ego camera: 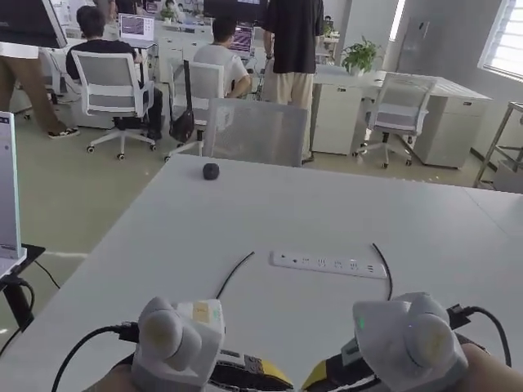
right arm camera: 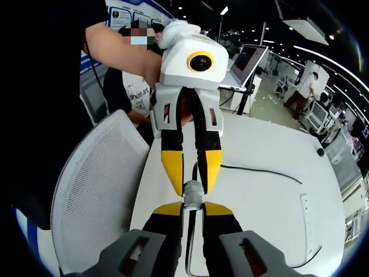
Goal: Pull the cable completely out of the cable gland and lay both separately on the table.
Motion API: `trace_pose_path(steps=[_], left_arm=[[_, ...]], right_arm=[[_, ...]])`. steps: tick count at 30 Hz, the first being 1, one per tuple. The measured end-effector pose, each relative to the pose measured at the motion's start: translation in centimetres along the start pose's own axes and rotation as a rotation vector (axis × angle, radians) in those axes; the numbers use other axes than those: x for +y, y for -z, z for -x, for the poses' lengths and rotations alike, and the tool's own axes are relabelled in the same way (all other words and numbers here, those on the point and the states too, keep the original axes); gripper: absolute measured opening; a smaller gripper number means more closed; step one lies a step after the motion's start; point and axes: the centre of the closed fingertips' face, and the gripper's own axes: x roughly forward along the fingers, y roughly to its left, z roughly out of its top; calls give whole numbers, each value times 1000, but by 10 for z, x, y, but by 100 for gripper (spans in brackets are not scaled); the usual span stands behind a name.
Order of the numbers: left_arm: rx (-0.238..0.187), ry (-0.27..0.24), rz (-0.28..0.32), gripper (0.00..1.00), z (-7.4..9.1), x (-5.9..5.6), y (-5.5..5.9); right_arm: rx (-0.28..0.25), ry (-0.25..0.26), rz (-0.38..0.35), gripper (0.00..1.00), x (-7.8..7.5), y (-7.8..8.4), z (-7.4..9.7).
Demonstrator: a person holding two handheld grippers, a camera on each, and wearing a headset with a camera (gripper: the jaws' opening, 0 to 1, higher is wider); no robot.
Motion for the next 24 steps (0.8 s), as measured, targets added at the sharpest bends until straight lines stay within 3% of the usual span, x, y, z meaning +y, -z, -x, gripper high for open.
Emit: trace_pose_path(steps=[12, 18, 20, 24], left_arm=[[24, -4, -23, 16, -1, 0, -1], [78, 11, -39, 15, -4, -4, 3], [91, 19, -21, 15, -4, -6, 5], [97, 16, -29, 16, -5, -7, 7]], right_arm=[[-29, -1, -30, 7, -3, 2, 0], [3, -5, -33, 8, 3, 3, -4], [6, -11, -54, 8, 4, 5, -5], [12, -9, -41, 7, 6, 7, -6]])
